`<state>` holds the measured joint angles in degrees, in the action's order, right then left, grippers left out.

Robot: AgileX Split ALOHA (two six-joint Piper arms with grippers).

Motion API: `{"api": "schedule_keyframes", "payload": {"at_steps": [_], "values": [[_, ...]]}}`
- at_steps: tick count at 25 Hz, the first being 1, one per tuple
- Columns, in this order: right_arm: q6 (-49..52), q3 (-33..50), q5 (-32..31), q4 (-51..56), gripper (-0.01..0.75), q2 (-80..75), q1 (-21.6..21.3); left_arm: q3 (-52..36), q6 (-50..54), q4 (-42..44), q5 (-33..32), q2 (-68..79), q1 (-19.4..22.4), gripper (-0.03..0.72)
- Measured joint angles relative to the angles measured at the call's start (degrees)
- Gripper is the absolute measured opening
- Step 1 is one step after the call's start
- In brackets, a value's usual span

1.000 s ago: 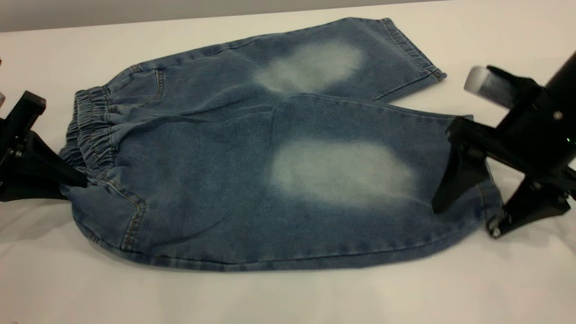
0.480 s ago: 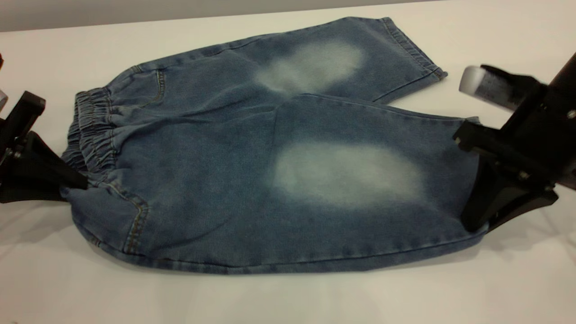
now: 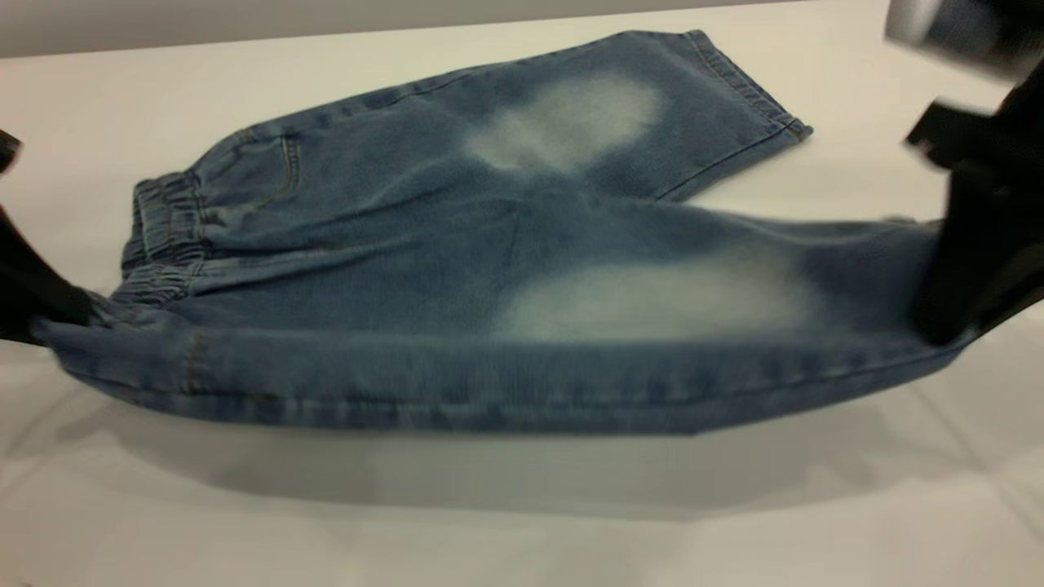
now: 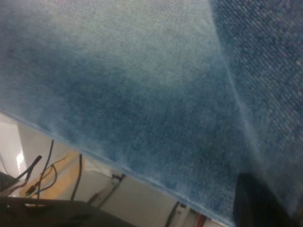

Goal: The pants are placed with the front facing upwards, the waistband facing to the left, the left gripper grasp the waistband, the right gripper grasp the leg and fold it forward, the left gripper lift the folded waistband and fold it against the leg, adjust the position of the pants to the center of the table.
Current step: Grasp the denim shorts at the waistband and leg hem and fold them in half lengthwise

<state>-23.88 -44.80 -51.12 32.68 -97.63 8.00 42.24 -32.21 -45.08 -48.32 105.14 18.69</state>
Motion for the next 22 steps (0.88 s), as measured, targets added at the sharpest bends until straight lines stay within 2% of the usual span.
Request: {"api": "schedule_keyframes", "payload": {"at_steps": [6, 11, 18, 22], "values": [[3.10, 0.00, -5.18, -6.99, 0.014, 7.27, 0.00, -5.55, 3.87, 4.05, -1.56, -9.06, -0.06, 0.123], [4.27, 0.00, -8.66, -7.84, 0.014, 12.69, 0.00, -10.23, 5.00, 5.45, -3.64, -18.49, -0.06, 0.123], [3.93, -0.83, -1.99, -3.94, 0.014, 14.00, 0.00, -10.23, 7.12, -0.86, -1.64, -30.89, -0.06, 0.123], [3.78, -1.71, 1.95, -1.64, 0.014, 12.84, 0.00, -10.18, 7.49, -1.46, -1.03, -33.22, -0.06, 0.123]]}}
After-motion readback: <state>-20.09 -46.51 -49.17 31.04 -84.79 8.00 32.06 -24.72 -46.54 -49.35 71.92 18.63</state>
